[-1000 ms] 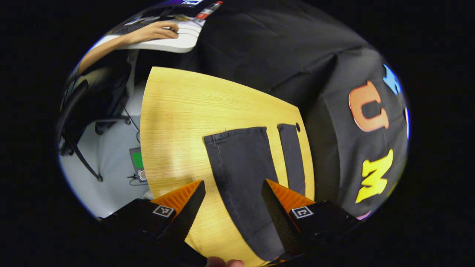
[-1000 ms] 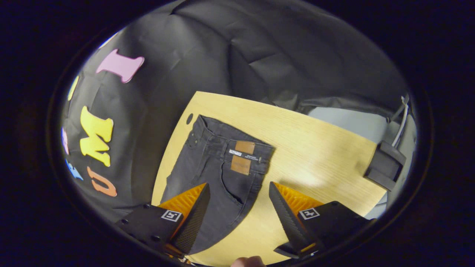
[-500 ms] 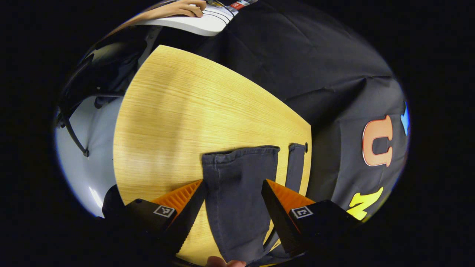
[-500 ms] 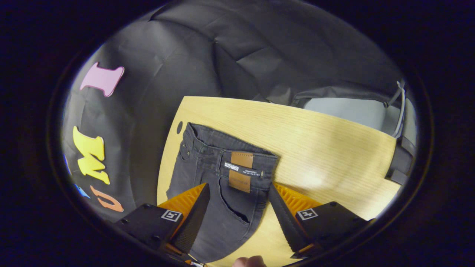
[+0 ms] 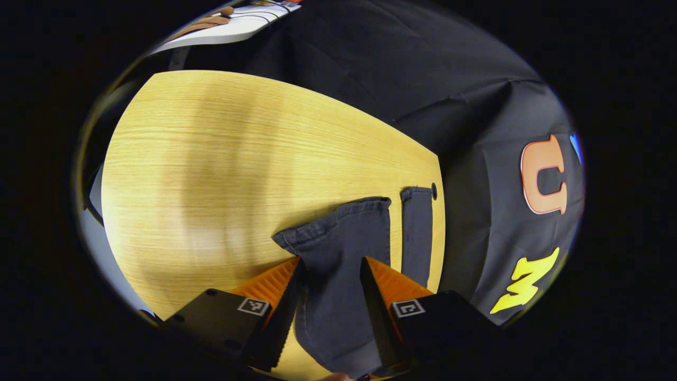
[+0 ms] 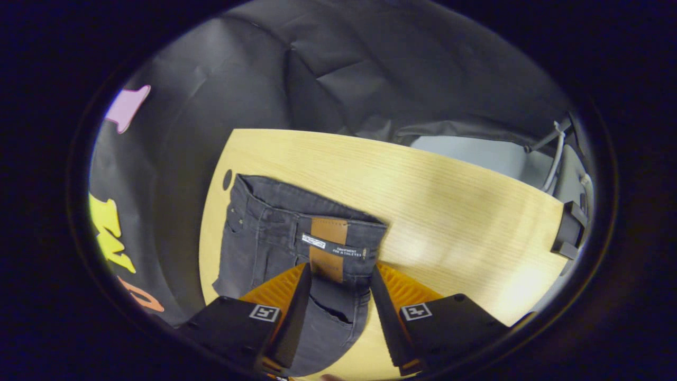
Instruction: Grasp the waist and the cuffs of the jeans and fold them to make the two legs overlap; first hold the waist and fold one-third of the jeans toward the cuffs, then hold the cuffs and fold the remaining one-third in the same direction to finish folding.
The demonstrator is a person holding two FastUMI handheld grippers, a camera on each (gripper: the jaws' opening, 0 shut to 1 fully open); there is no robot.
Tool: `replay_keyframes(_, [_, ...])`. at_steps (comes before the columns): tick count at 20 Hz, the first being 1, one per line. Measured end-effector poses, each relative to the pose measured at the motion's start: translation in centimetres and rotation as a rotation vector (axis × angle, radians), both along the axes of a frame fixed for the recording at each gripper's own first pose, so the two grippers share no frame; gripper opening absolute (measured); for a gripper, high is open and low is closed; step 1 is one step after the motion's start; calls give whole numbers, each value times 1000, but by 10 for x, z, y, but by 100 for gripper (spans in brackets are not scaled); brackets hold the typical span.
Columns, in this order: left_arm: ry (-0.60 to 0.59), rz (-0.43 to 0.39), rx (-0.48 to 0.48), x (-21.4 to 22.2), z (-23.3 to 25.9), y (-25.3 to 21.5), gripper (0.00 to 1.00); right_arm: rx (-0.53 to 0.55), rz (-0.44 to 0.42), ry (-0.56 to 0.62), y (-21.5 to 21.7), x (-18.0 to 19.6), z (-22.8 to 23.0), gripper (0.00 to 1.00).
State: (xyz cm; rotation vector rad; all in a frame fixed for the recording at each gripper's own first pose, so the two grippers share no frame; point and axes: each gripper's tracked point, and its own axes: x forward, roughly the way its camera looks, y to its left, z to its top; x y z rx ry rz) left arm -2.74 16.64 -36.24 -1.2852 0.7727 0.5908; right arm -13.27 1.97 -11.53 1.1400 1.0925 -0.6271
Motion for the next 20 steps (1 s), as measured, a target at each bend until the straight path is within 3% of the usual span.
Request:
replay_keyframes(1, [3, -5, -3, 1, -3, -2, 65, -8, -15, 19, -6, -4, 1, 58])
replay_keyframes(2, [27, -7, -19, 1, -11, -4, 48, 1, -33, 23, -9, -5, 2, 35])
replay_keyframes(3, [34, -2, -27, 2, -12, -4, 31, 2, -46, 13, -15, -7, 3, 34])
replay_keyframes(4, [32, -14, -32, 3, -12, -5, 13, 34, -62, 16, -13, -12, 4, 24])
replay_keyframes(5, [28, -27, -33, 4, -10, -5, 10, 39, -92, 9, -16, -10, 3, 15])
replay_keyframes(9, [37, -88, -40, 7, 11, -6, 4, 95, -136, -54, -13, -5, 12, 19])
replay_keyframes(10, [51, -96, -45, 6, 17, -7, 4, 103, -141, -76, -13, -5, 18, 15])
replay_keyframes(19, [1, -131, -103, 58, 109, -9, 3, 162, -111, -226, -7, 15, 124, 15])
replay_keyframes(20, [2, -147, -105, 68, 116, -7, 4, 163, -104, -240, -7, 22, 134, 19])
